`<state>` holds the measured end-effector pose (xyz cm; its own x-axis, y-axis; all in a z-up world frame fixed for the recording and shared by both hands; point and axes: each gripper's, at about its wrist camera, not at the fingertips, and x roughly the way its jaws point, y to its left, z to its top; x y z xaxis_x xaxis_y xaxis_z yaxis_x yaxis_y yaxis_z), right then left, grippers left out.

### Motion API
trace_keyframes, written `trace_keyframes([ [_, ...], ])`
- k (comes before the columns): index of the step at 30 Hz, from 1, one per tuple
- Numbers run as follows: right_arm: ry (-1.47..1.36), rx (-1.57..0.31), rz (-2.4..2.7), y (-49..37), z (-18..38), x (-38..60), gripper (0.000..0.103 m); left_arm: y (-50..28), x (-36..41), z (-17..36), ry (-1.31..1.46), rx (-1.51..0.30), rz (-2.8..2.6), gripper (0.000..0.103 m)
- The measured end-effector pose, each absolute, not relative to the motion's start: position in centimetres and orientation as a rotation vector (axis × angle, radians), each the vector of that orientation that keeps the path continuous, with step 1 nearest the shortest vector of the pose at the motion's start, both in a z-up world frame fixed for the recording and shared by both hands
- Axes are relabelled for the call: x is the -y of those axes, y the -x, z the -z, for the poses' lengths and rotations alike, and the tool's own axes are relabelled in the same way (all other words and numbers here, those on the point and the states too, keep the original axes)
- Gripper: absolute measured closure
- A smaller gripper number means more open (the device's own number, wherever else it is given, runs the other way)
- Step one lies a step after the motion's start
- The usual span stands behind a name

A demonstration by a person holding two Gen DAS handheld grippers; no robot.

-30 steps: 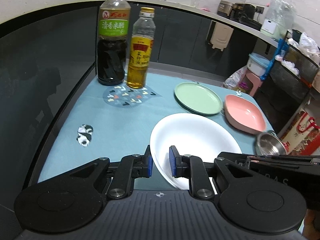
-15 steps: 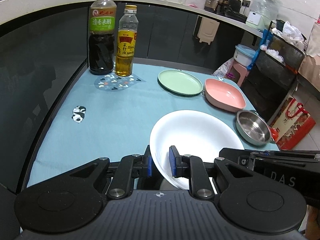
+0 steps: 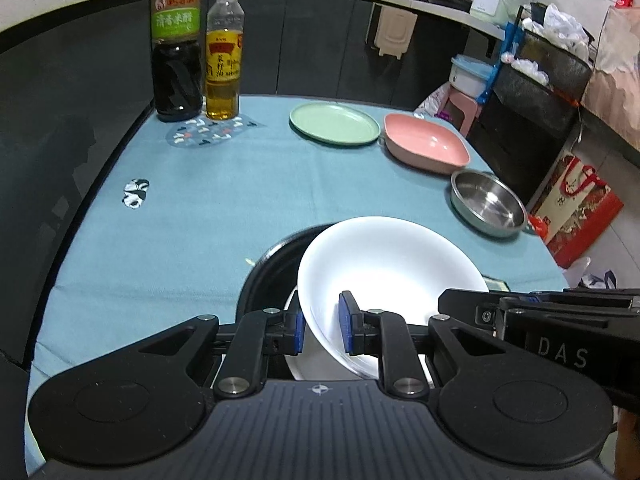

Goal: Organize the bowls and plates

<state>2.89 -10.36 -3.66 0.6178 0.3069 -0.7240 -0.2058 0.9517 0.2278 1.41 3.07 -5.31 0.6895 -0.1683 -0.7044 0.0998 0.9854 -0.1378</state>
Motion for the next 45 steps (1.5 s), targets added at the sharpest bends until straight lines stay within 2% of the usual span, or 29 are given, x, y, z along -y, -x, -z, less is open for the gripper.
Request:
trace_keyframes([
  [17,-0.102,-0.877,-0.288,-2.4,5.4,10.3,0.087,-1.2,-3.0,7.2,0.067,-0.857,0.155,0.087],
  [25,-0.123,-0.886,-0.289,-2.7,5.6,10.7,0.081,-1.0,-3.7,6.6,0.086,-0.844,0.148,0.087],
  [36,-0.131,-0.897,-0.294,-3.1,5.9,10.9,0.081,-0.9,-3.5,6.0,0.062,-0.847,0.153,0.087],
  [45,-0.112,-0.909,-0.303,-3.4,6.5,10.6,0.081,-0.6,-2.9,5.4,-0.070,-0.837,0.144,0.086],
])
